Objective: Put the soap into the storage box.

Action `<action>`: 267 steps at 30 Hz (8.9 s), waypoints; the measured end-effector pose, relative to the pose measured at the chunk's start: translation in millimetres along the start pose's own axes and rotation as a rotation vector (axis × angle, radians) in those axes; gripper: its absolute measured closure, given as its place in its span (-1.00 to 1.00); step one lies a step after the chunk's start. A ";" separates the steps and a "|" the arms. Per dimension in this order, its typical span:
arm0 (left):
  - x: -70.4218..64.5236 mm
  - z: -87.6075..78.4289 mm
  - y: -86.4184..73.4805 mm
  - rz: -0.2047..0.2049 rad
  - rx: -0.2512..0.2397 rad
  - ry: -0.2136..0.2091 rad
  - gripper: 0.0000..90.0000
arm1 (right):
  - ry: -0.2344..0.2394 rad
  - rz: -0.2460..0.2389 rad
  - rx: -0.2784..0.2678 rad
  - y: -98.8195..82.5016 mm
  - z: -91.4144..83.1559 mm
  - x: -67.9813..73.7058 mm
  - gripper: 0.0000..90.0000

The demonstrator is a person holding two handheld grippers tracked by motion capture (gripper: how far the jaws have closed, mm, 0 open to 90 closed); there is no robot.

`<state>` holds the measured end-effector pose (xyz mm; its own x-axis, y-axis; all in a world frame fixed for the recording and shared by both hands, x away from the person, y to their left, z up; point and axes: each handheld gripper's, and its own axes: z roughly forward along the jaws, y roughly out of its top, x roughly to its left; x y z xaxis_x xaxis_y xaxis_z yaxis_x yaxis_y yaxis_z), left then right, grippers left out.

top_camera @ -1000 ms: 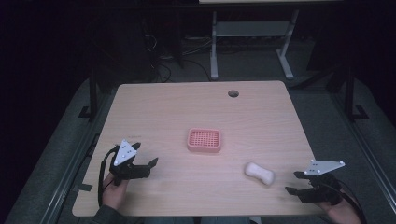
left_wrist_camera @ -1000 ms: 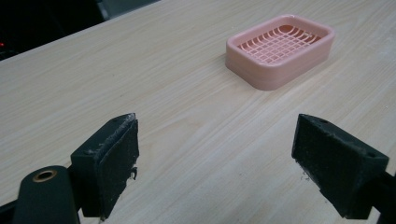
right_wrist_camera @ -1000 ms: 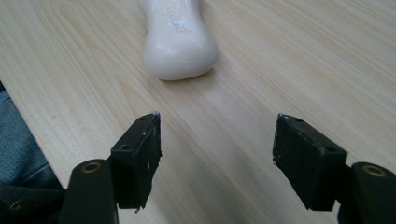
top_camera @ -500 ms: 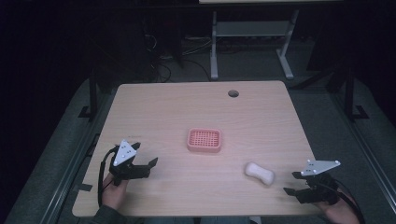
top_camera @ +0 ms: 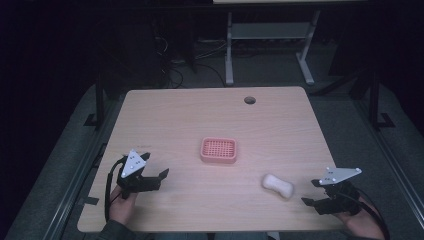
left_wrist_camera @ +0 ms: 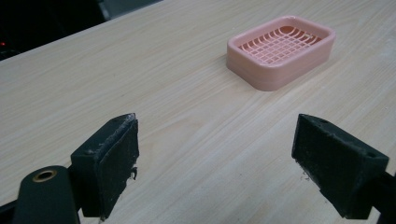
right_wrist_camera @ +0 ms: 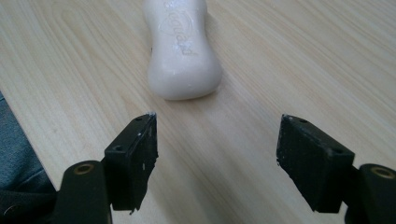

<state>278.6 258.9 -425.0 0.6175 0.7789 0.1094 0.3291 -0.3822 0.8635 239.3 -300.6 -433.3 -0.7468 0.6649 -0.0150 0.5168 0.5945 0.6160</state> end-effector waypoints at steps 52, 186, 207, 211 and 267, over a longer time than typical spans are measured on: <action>2.1 -0.4 -0.4 -0.008 -0.004 0.006 -0.68 | 0.111 -0.080 0.099 71.7 55.6 12.3 -0.38; 7.9 -6.9 -0.7 -0.031 -0.022 0.023 -0.68 | 0.178 -0.313 0.113 212.8 93.9 8.4 0.09; 7.7 -6.2 -0.8 -0.032 -0.025 0.026 -0.68 | 0.201 -0.304 0.122 224.7 116.2 3.5 0.09; 7.6 -6.2 -0.8 -0.032 -0.026 0.025 -0.68 | 0.205 -0.300 0.126 225.5 117.8 2.5 0.09; 8.4 -6.3 -0.7 -0.034 -0.028 0.027 -0.68 | 0.233 -0.351 0.239 266.8 195.8 23.2 0.08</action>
<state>279.1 268.9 -421.5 0.5869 0.8043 0.0928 0.3290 -0.3417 0.8803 441.8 -38.0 -423.6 -0.9532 0.3023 0.0039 0.2778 0.8705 0.4064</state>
